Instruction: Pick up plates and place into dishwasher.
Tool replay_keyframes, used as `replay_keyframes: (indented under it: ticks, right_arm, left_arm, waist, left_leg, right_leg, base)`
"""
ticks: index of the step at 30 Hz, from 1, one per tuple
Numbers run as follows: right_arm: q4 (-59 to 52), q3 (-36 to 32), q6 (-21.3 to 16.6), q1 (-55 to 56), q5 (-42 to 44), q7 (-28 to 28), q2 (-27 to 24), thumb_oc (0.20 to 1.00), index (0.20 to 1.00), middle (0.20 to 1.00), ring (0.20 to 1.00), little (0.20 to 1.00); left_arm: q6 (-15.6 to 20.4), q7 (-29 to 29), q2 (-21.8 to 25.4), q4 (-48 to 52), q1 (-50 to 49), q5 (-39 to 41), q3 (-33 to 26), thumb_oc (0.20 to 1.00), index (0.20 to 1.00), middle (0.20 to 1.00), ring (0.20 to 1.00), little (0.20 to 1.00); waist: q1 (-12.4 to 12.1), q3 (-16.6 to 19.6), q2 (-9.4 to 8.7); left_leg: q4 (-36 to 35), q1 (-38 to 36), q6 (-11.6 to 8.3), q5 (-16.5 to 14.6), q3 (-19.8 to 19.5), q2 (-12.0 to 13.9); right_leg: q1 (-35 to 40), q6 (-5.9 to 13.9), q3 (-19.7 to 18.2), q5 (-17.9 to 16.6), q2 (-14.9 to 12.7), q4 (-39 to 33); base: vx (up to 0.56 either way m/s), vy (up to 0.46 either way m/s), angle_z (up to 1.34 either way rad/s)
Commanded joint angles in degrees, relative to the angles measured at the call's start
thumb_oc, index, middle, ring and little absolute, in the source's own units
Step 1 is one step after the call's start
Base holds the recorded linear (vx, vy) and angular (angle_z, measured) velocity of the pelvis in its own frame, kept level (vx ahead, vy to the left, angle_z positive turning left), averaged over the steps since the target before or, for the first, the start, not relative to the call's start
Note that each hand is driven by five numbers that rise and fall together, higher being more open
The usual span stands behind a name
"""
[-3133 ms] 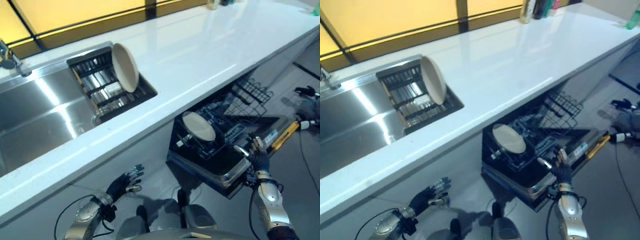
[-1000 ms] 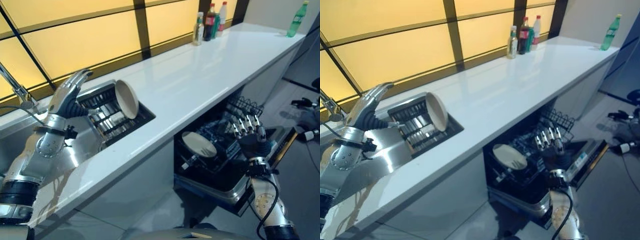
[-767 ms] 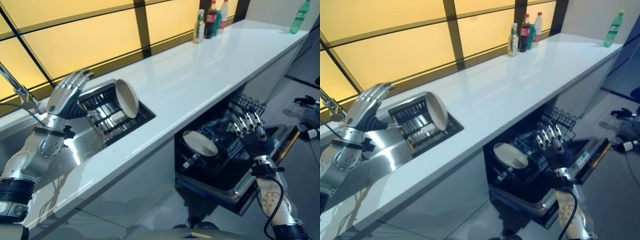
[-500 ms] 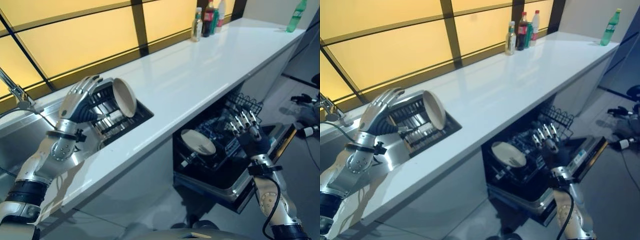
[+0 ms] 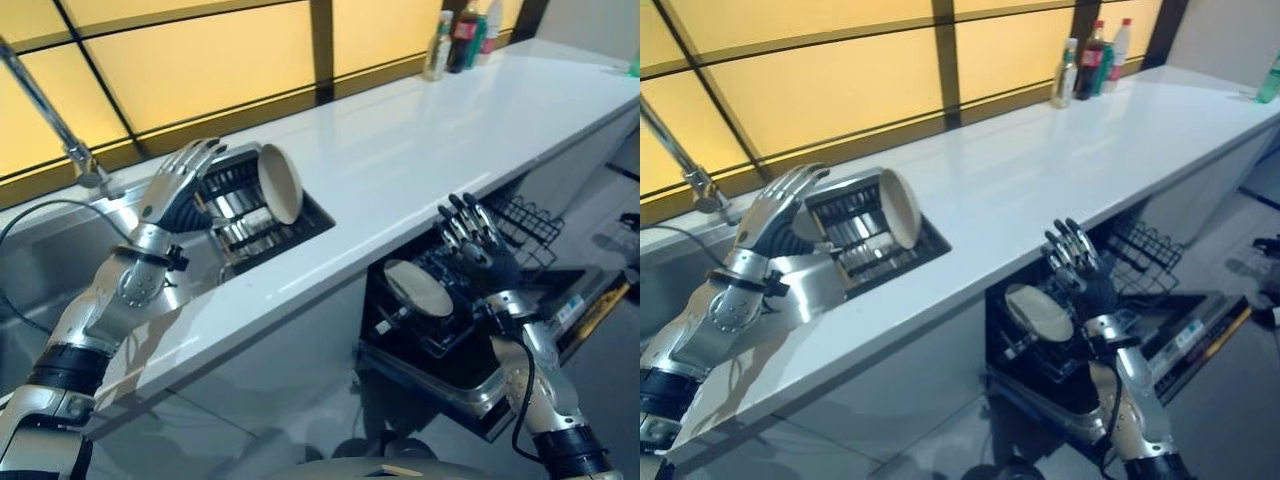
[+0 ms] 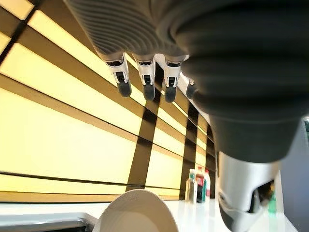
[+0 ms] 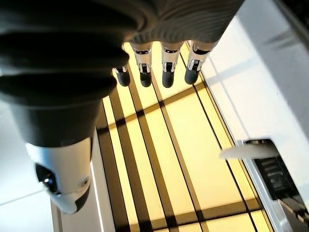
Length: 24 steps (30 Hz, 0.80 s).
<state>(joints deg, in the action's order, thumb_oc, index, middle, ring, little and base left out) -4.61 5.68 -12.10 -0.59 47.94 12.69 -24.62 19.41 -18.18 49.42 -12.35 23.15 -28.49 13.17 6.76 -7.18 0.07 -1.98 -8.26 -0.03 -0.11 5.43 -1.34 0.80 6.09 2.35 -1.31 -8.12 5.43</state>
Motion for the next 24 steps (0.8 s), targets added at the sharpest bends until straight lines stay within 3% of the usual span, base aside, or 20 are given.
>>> replay_keyframes:
  ticks: [1, 5, 9, 11, 14, 15, 17, 19, 24]
  right_arm:
    - [-2.01, 0.81, -2.50, -4.20, 0.21, -0.19, -0.56, 1.000, 1.000, 1.000, 1.000, 1.000]
    - [-1.27, 0.44, -2.79, -3.21, 0.75, 0.10, 0.23, 1.000, 1.000, 1.000, 1.000, 1.000]
    - [-0.54, -0.66, -3.21, -2.20, 2.16, 1.23, 0.18, 1.000, 1.000, 1.000, 1.000, 1.000]
    - [-0.82, -1.98, -2.59, -0.73, 3.33, 2.31, 0.13, 1.000, 1.000, 1.000, 1.000, 1.000]
    - [-0.83, -3.42, -2.22, -0.54, 4.61, 3.17, 0.23, 1.000, 1.000, 1.000, 1.000, 1.000]
    - [-0.86, -3.57, -2.03, -0.79, 5.24, 3.36, 0.22, 1.000, 1.000, 1.000, 1.000, 1.000]
    - [-0.65, -4.96, -0.65, -1.24, 6.46, 4.46, 0.07, 1.000, 1.000, 1.000, 1.000, 1.000]
    - [-0.74, -5.67, 0.67, -1.41, 6.32, 4.59, -0.31, 1.000, 1.000, 1.000, 1.000, 1.000]
    - [-2.62, -6.69, 2.69, 0.28, 5.68, 3.19, -0.18, 1.000, 1.000, 1.000, 1.000, 1.000]
  left_arm:
    - [-1.54, -0.86, 4.05, 0.09, 8.13, 2.32, 1.10, 1.000, 1.000, 1.000, 1.000, 1.000]
    - [-1.20, -0.30, 2.01, 0.49, 8.89, 2.92, 0.70, 1.000, 1.000, 1.000, 1.000, 1.000]
    - [-0.82, 0.88, 1.46, 0.87, 10.08, 3.93, 1.19, 1.000, 1.000, 1.000, 1.000, 1.000]
    - [-1.11, 2.31, 1.33, 1.34, 10.45, 4.70, 0.94, 1.000, 1.000, 1.000, 1.000, 1.000]
    - [-1.96, 2.03, 0.28, 1.48, 11.98, 1.74, 2.97, 1.000, 1.000, 1.000, 1.000, 1.000]
    - [-2.21, 1.22, 0.25, 1.14, 12.29, 1.08, 3.73, 1.000, 1.000, 1.000, 1.000, 1.000]
    - [-1.77, 0.41, 0.07, 1.18, 11.14, 0.42, 2.91, 1.000, 1.000, 1.000, 1.000, 1.000]
    - [-1.13, 0.85, 0.37, 1.00, 10.74, 0.57, 1.75, 1.000, 1.000, 1.000, 1.000, 1.000]
    - [-1.51, 2.98, 2.14, 1.97, 11.32, 1.92, 1.65, 1.000, 1.000, 1.000, 1.000, 1.000]
  waist:
    - [-0.04, 0.99, 0.35]
    - [0.03, 0.05, 0.66]
    - [1.36, -1.25, 1.23]
    - [2.19, -1.05, 0.38]
    - [3.20, -0.73, -1.33]
    - [3.68, -1.03, -1.66]
    - [4.21, -1.96, -1.85]
    - [4.18, -1.68, -1.82]
    - [4.61, -0.56, -1.89]
  left_leg:
    - [7.35, 5.32, 4.40, -6.62, 1.83, -2.28]
    - [8.12, 6.06, 4.97, -6.55, 0.98, -2.53]
    - [9.19, 6.40, 5.32, -6.41, -0.21, -2.41]
    - [9.84, 6.56, 4.89, -6.78, -0.77, -2.89]
    - [10.51, 6.46, 3.68, -8.45, -2.65, -3.98]
    - [10.75, 6.23, 3.50, -9.38, -3.04, -4.01]
    - [11.72, 6.36, 3.49, -10.12, -3.10, -3.07]
    - [11.96, 6.95, 3.33, -9.71, -3.05, -2.45]
    - [10.85, 7.06, 3.01, -8.94, -2.86, -1.40]
  right_leg:
    - [-6.49, 3.28, -2.79, -0.05, 1.26, 14.35]
    - [-8.40, 2.55, -3.81, -2.09, 0.79, 20.24]
    - [-12.94, 2.19, -7.24, -5.05, 3.06, 29.95]
    - [-13.12, 2.07, -8.48, -5.70, 3.45, 26.81]
    - [-11.00, 2.11, -9.36, -3.73, 3.38, 12.11]
    - [-11.77, 2.61, -10.05, -4.89, 3.63, 10.04]
    - [-13.52, 2.74, -11.92, -4.59, 5.15, 10.70]
    - [-12.25, 2.91, -12.27, -1.30, 5.80, 9.49]
    - [-10.02, 2.28, -12.28, 1.28, 6.36, 6.79]
  base:
    - [0.02, 0.078, 0.11]
    - [-0.03, 0.095, 0.10]
    - [0.01, 0.068, 0.18]
    - [0.10, -0.061, 0.38]
    - [0.11, -0.121, 0.49]
    - [0.07, -0.127, 0.68]
    - [0.08, -0.124, 0.53]
    - [0.12, -0.094, 0.00]
    - [0.13, -0.071, -0.05]
